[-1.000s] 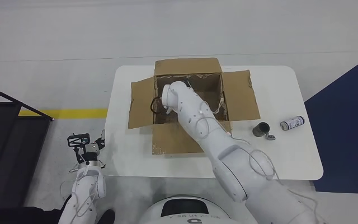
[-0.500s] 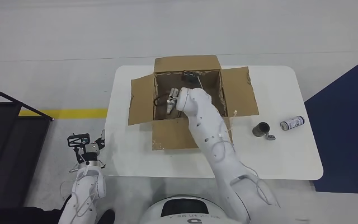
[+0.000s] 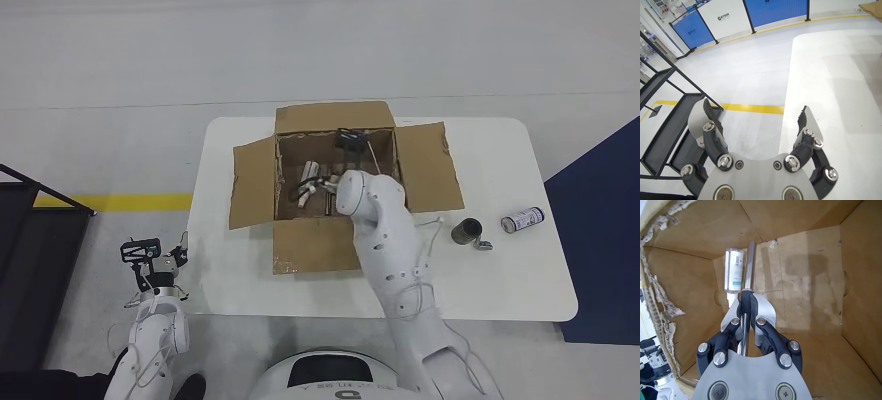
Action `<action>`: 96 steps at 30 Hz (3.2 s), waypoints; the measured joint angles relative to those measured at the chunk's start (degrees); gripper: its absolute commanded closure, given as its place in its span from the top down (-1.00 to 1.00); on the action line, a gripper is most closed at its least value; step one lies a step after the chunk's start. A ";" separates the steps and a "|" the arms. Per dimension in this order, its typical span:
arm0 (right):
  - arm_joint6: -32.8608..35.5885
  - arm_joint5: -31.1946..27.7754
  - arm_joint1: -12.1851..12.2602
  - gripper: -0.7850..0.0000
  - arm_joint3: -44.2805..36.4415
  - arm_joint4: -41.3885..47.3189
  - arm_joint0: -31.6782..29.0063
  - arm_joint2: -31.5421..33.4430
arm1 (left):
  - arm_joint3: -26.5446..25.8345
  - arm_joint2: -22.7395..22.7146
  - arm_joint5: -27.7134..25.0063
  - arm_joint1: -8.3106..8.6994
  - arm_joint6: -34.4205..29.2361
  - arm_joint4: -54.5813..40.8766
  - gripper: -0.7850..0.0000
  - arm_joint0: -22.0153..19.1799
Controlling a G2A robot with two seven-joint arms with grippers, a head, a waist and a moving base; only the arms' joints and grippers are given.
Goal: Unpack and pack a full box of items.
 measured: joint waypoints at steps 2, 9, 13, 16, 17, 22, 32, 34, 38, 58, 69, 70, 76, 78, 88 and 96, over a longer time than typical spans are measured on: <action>-0.58 -0.97 0.10 -1.00 -0.70 1.54 -0.14 0.49 | 0.00 0.00 0.00 0.00 0.00 0.00 1.00 0.00; -2.82 -3.74 0.55 -1.00 -4.68 6.16 -2.32 1.96 | 0.00 0.00 0.00 0.00 0.00 0.00 1.00 0.00; -2.63 -6.47 0.98 -1.00 -8.12 10.04 -4.35 3.49 | 0.00 0.00 0.00 0.00 0.00 0.00 1.00 0.00; -1.99 -7.43 1.31 -1.00 -8.18 11.06 -4.46 4.24 | 0.00 0.00 0.00 0.00 0.00 0.00 1.00 0.00; -1.82 -7.55 1.40 -1.00 -7.64 11.37 -4.12 4.36 | 0.00 0.00 0.00 0.00 0.00 0.00 1.00 0.00; -2.36 -8.32 1.77 -1.00 -7.68 13.76 -4.17 5.05 | 0.00 0.00 0.00 0.00 0.00 0.00 1.00 0.00; -0.41 -7.68 2.65 -1.00 -2.53 11.95 -1.97 4.10 | 0.00 0.00 0.00 0.00 0.00 0.00 1.00 0.00; -0.78 -5.21 2.62 -1.00 0.77 9.12 -0.12 2.81 | 0.00 0.00 0.00 0.00 0.00 0.00 1.00 0.00; -0.29 -1.54 2.41 -1.00 4.50 5.37 2.18 -0.15 | 0.00 0.00 0.00 0.00 0.00 0.00 1.00 0.00; 4.85 7.20 1.12 -0.32 22.65 -7.59 11.82 -7.60 | 0.00 0.00 0.00 0.00 0.00 0.00 1.00 0.00; 2.40 10.35 -0.20 -0.34 31.59 -6.27 15.71 -8.80 | 0.00 0.00 0.00 0.00 0.00 0.00 1.00 0.00; 2.09 10.41 -0.30 -0.33 31.97 -6.07 15.89 -8.90 | 0.00 0.00 0.00 0.00 0.00 0.00 1.00 0.00; 0.03 10.05 -0.86 -0.34 34.60 -4.73 17.06 -9.28 | 0.00 0.00 0.00 0.00 0.00 0.00 1.00 0.00; -0.79 9.88 -0.93 -0.38 36.79 -4.08 18.03 -8.82 | 0.00 0.00 0.00 0.00 0.00 0.00 1.00 0.00; -5.56 9.79 -1.68 -1.00 45.77 -0.74 22.17 -7.90 | 0.00 0.00 0.00 0.00 0.00 0.00 1.00 0.00; -8.59 10.35 -2.48 -1.00 49.24 0.96 23.71 -8.37 | 0.00 0.00 0.00 0.00 0.00 0.00 1.00 0.00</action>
